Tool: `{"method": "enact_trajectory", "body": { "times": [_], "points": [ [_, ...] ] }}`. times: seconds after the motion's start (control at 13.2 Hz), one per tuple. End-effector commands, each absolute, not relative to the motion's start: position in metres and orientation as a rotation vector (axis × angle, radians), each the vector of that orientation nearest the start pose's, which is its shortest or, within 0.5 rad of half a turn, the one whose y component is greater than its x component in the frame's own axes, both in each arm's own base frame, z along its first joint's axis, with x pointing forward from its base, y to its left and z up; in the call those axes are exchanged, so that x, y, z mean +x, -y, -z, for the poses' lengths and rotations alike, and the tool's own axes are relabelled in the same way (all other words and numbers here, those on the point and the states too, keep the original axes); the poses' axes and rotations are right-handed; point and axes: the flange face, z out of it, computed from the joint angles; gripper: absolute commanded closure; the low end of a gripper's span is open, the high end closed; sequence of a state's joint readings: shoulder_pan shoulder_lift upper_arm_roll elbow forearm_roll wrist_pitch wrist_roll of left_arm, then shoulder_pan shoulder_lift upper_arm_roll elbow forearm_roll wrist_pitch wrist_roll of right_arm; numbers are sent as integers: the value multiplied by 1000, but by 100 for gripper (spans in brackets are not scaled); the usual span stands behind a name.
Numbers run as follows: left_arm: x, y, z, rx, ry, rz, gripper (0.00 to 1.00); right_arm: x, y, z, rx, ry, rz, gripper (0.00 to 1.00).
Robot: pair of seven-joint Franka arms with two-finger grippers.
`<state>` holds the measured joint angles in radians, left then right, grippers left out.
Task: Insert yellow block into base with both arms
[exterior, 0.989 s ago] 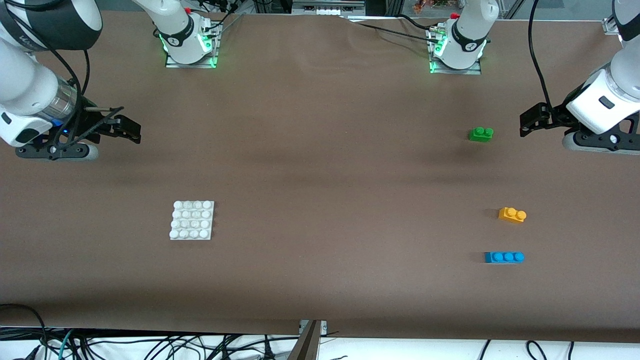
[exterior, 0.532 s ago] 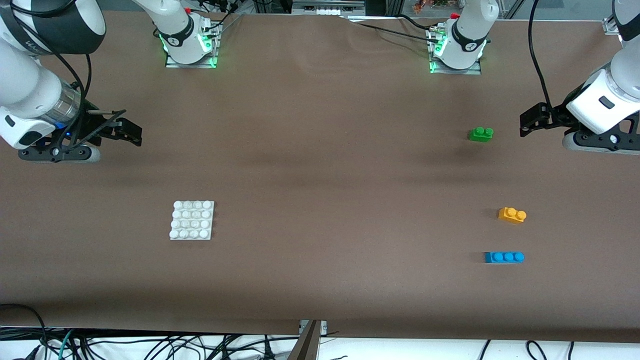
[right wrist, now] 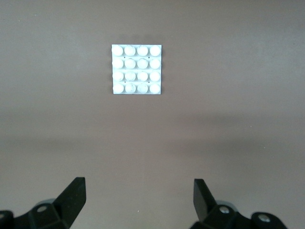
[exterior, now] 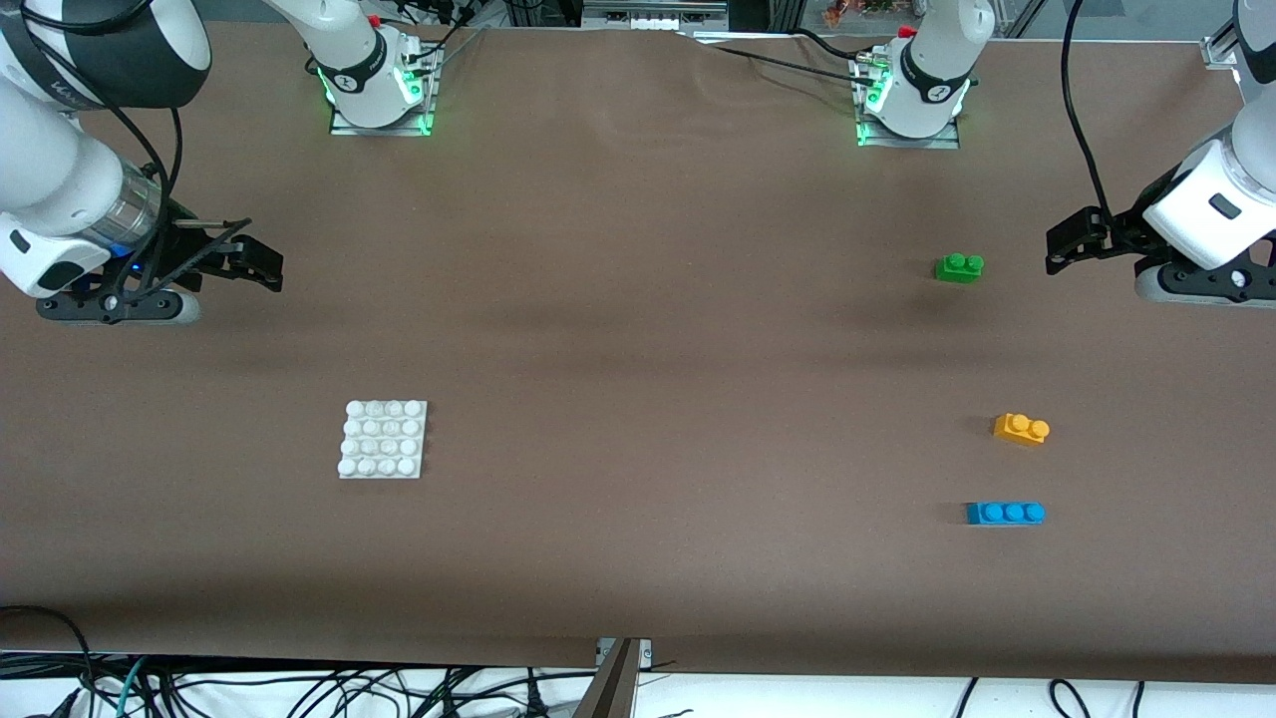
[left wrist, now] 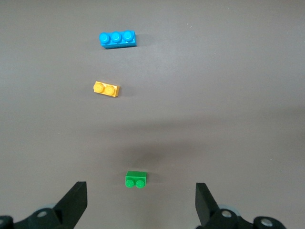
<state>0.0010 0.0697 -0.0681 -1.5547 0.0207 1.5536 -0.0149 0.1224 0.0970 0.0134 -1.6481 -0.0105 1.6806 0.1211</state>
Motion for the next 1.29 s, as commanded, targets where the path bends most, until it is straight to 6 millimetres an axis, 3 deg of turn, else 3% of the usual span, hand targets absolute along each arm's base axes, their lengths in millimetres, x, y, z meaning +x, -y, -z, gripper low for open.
{"method": "enact_trajectory", "body": {
  "times": [0.0, 0.91, 1.06, 1.22],
  "points": [
    [571, 35, -597, -3141, -89, -108, 0, 579, -77, -543, -3169, 40, -73, 0],
    [571, 39, -597, -3141, -89, -108, 0, 579, -77, -531, -3170, 66, -78, 0],
    [571, 39, -597, -3141, -89, -108, 0, 594, -76, -507, -3164, 155, -62, 0],
    [571, 40, -597, -3141, -92, -108, 0, 616, -76, -466, -3159, 166, -51, 0]
  ]
}}
